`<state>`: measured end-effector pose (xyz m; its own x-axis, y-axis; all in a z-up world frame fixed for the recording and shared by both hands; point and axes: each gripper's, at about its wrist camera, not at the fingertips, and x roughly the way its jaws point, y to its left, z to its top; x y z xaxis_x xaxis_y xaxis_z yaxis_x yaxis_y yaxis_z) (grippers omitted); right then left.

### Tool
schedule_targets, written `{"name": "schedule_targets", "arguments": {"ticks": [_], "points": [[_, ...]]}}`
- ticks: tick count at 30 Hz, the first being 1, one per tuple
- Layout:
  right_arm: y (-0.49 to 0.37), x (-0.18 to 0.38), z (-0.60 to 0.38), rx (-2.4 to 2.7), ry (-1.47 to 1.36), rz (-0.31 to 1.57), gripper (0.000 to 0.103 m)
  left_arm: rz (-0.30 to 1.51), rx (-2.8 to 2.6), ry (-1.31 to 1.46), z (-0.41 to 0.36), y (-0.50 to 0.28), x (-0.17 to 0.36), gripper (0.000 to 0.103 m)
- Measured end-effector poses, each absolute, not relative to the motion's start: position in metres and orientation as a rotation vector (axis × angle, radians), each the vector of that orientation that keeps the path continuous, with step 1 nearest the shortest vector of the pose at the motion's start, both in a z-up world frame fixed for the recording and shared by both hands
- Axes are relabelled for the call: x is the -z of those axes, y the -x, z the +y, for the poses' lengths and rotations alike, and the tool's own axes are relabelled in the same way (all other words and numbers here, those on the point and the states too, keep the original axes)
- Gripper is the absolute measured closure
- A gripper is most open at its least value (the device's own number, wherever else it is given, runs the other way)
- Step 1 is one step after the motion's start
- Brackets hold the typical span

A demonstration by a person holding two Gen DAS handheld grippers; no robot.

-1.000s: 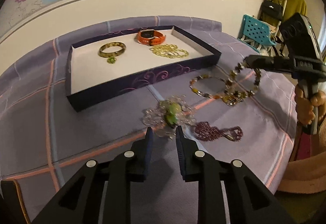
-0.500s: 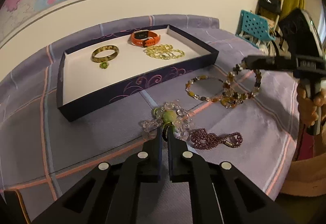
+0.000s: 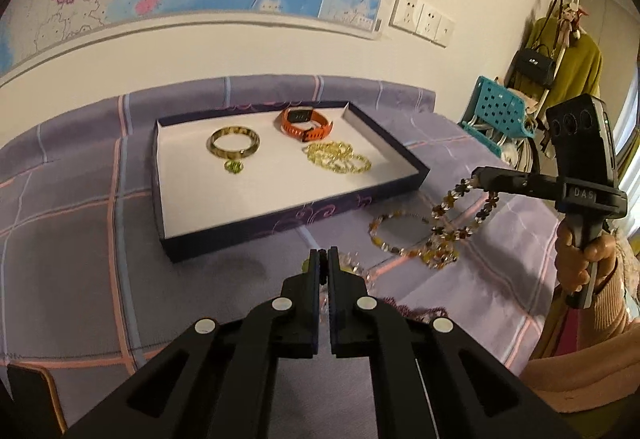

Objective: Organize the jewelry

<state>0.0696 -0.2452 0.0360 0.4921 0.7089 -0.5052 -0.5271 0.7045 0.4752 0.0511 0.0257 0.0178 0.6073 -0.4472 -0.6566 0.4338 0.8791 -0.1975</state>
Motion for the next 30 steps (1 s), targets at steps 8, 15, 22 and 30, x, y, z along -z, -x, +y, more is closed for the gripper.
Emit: {"name": "schedule_targets", "arguments": {"ticks": [8,15,22,30], "points": [[-0.08,-0.054,-0.243,-0.767,-0.258,0.698,0.091,0.743,0.488,0.024,0.027,-0.065,-0.03,0.101],[-0.1,-0.068,-0.237,-0.765,-0.251,0.672,0.091,0.732,0.467,0.024,0.028,-0.08,-0.037,0.101],[-0.128,-0.07,-0.231,-0.759,-0.267,0.684,0.091,0.73,0.438,0.017,0.03,-0.1,-0.04,0.101],[-0.16,-0.058,-0.218,-0.75,-0.284,0.726,0.091,0.758,0.416,0.01,0.03,-0.124,-0.034,0.101]]}}
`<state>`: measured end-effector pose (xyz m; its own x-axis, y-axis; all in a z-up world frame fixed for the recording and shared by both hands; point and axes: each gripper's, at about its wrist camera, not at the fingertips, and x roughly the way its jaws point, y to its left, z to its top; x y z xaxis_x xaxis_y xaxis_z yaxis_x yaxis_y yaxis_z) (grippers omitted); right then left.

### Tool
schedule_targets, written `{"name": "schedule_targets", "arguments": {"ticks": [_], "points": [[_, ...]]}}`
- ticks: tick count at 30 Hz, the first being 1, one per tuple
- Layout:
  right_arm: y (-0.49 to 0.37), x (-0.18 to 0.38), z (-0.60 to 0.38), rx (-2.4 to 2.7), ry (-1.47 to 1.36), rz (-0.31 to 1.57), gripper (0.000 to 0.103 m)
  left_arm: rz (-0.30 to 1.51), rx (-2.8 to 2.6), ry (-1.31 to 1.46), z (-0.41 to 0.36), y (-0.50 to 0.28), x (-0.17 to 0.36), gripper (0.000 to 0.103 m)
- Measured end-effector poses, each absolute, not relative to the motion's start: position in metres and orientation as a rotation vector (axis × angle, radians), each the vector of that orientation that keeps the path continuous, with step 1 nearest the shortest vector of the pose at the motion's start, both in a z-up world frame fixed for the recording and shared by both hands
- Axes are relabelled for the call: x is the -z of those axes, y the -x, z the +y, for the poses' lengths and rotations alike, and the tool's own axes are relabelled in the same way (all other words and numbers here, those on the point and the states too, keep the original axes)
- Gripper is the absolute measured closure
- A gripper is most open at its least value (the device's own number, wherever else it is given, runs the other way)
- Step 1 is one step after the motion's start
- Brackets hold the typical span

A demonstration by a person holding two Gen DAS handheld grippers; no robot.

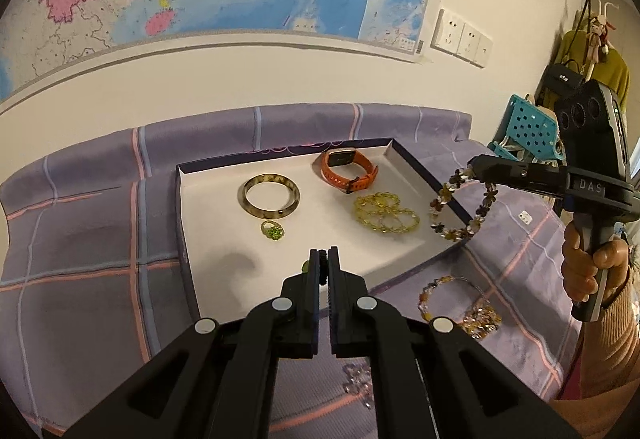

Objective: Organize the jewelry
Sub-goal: 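Carry the ring and necklace over the tray and open both grippers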

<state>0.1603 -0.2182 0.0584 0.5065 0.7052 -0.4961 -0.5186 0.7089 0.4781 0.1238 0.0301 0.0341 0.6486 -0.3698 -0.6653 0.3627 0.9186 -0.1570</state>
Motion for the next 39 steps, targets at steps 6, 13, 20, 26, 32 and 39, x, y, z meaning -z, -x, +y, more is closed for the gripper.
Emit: {"name": "schedule_targets", "arguments": {"ticks": [6,13,20,26,32,39], "points": [[-0.176,-0.047,-0.208,-0.757,-0.288,0.761,0.091,0.778,0.407,0.011,0.029,-0.134,-0.027,0.101],[-0.186,-0.036,-0.202,-0.767,-0.302,0.789,0.091,0.801,0.391,0.01,0.026,-0.145,-0.019,0.101],[-0.192,-0.031,-0.2,-0.776,-0.316,0.804,0.091,0.816,0.377,0.005,0.024,-0.154,-0.014,0.101],[-0.195,-0.029,-0.199,-0.779,-0.32,0.81,0.091,0.819,0.367,-0.003,0.022,-0.158,-0.012,0.101],[-0.201,-0.023,-0.199,-0.776,-0.328,0.826,0.091,0.833,0.351,-0.005,0.023,-0.163,-0.007,0.101],[-0.21,-0.018,-0.202,-0.742,-0.335,0.843,0.091,0.866,0.32,-0.01,0.023,-0.172,0.002,0.101]]}}
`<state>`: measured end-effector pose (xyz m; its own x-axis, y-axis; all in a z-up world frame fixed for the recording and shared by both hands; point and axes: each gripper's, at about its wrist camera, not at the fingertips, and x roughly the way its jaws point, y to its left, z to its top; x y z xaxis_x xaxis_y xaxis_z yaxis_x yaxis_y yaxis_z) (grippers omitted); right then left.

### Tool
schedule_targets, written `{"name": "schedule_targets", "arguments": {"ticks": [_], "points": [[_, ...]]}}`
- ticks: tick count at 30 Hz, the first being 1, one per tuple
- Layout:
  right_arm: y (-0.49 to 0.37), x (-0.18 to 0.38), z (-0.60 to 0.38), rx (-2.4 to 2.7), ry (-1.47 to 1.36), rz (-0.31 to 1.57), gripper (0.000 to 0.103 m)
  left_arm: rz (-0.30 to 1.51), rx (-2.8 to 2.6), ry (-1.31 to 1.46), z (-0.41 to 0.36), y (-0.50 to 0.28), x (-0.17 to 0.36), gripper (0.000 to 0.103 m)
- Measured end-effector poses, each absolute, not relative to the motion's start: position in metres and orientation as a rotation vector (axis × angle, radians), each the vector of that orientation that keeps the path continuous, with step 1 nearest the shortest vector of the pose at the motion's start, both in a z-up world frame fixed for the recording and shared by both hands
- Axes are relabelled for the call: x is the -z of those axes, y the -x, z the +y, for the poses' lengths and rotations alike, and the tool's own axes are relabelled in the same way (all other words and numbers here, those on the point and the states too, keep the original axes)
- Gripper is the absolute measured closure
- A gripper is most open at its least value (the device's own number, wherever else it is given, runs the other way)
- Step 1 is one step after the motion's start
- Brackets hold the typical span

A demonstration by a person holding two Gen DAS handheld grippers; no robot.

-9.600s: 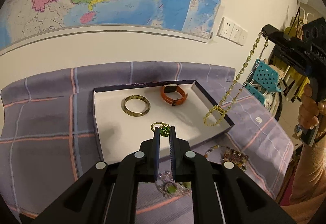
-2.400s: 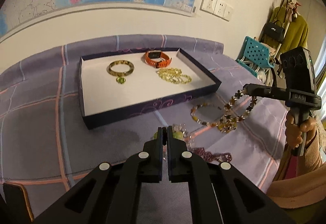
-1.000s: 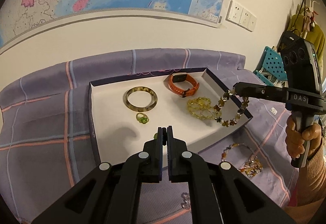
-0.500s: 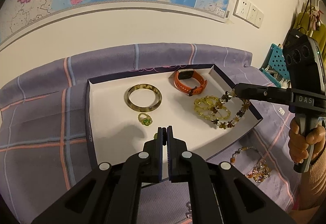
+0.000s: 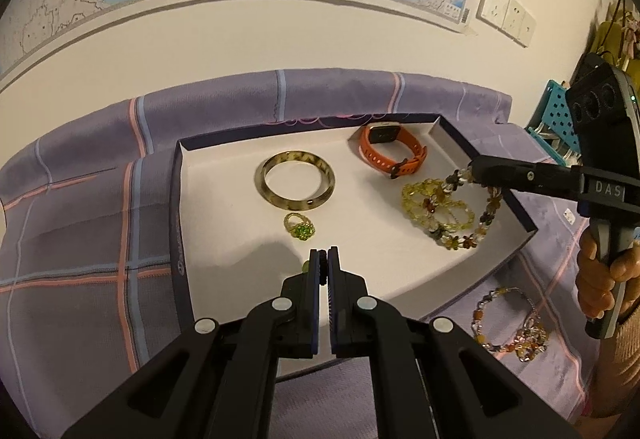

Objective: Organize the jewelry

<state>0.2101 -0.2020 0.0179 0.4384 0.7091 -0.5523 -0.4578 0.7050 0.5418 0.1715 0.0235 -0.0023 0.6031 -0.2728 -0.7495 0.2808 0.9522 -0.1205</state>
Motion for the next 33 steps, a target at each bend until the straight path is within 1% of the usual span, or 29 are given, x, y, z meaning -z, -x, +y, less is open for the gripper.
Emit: {"name": "schedule_targets", "arguments": {"ticks": [10,14,16,17,18,19,20,21,25,28,30,33], "points": [[-0.225,-0.005,-0.216,-0.67,-0.359,0.871,0.09,0.894,0.259,-0.046,0.022,-0.185,0.011,0.1],[-0.23,0.002,-0.219,-0.632,-0.357,0.889,0.088,0.901,0.242,-0.04,0.022,-0.191,0.012,0.099],[-0.23,0.004,-0.221,-0.62,-0.365,0.893,0.086,0.911,0.228,-0.032,0.022,-0.194,0.014,0.089],[-0.23,0.005,-0.223,-0.61,-0.37,0.894,0.083,0.917,0.224,-0.019,0.023,-0.194,0.014,0.075],[-0.23,0.005,-0.225,-0.6,-0.368,0.891,0.078,0.907,0.219,-0.01,0.025,-0.192,0.013,0.072],[-0.228,0.004,-0.227,-0.582,-0.36,0.885,0.077,0.898,0.214,-0.013,0.026,-0.191,0.011,0.071],[-0.225,0.002,-0.228,-0.575,-0.355,0.878,0.074,0.89,0.204,-0.018,0.027,-0.189,0.009,0.069],[-0.22,-0.001,-0.229,-0.564,-0.337,0.863,0.073,0.881,0.197,-0.02,0.028,-0.186,0.006,0.066],[-0.193,-0.017,-0.221,-0.587,-0.236,0.812,0.072,0.822,0.213,-0.038,0.031,-0.161,-0.007,0.061],[-0.166,-0.024,-0.212,-0.625,-0.148,0.792,0.072,0.796,0.256,-0.055,0.03,-0.139,-0.011,0.061],[-0.151,-0.024,-0.207,-0.654,-0.106,0.798,0.072,0.788,0.279,-0.065,0.028,-0.126,-0.011,0.058],[-0.127,-0.016,-0.2,-0.675,-0.039,0.826,0.072,0.79,0.315,-0.076,0.025,-0.109,-0.007,0.058]]}}
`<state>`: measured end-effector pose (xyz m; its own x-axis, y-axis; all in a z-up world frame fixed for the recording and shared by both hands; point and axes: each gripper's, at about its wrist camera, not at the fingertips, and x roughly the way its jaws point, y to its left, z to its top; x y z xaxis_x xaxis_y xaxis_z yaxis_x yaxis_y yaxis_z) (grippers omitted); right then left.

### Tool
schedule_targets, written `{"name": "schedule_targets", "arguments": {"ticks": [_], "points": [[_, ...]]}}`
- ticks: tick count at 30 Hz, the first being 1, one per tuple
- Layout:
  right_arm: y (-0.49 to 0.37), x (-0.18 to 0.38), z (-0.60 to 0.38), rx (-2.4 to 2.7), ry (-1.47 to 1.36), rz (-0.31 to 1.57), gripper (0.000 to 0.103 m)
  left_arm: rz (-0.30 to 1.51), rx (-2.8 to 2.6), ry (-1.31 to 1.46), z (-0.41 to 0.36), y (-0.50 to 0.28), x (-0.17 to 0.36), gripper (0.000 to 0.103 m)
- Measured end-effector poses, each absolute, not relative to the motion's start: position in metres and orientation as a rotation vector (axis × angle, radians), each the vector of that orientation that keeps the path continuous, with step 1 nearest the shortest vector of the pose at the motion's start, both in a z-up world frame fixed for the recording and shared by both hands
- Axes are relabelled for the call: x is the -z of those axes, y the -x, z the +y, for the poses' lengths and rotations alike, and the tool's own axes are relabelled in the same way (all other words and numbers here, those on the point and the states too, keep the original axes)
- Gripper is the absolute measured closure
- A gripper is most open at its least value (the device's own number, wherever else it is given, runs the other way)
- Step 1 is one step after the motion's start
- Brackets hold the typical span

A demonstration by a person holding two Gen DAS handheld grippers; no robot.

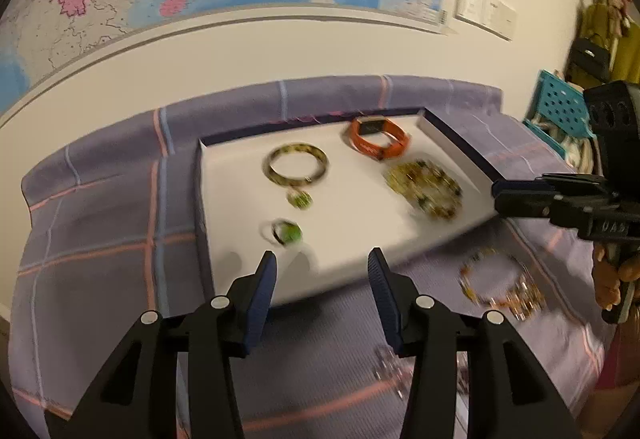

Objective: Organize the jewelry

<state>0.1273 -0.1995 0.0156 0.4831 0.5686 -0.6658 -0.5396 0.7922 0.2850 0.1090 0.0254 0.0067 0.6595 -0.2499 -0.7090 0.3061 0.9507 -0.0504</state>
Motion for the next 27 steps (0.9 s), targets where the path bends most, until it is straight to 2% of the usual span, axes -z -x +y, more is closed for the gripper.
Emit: {"name": "schedule_targets", "arguments": {"ticks": [11,15,27], "points": [[-0.075,0.009,-0.176,-0.748,0.067,0.882,0.072,0.865,0.348,-0.103,0.014,-0.075,0.026,0.054],[-0.069,0.007,-0.15,-0.827,0.083,0.868,0.087,0.864,0.334,-0.136,0.01,-0.07,0.03,0.053],[-0.094,0.03,-0.103,-0.824,0.158,0.916,0.089,0.851,0.31,-0.166,0.013,-0.067,0.031,0.053]]}}
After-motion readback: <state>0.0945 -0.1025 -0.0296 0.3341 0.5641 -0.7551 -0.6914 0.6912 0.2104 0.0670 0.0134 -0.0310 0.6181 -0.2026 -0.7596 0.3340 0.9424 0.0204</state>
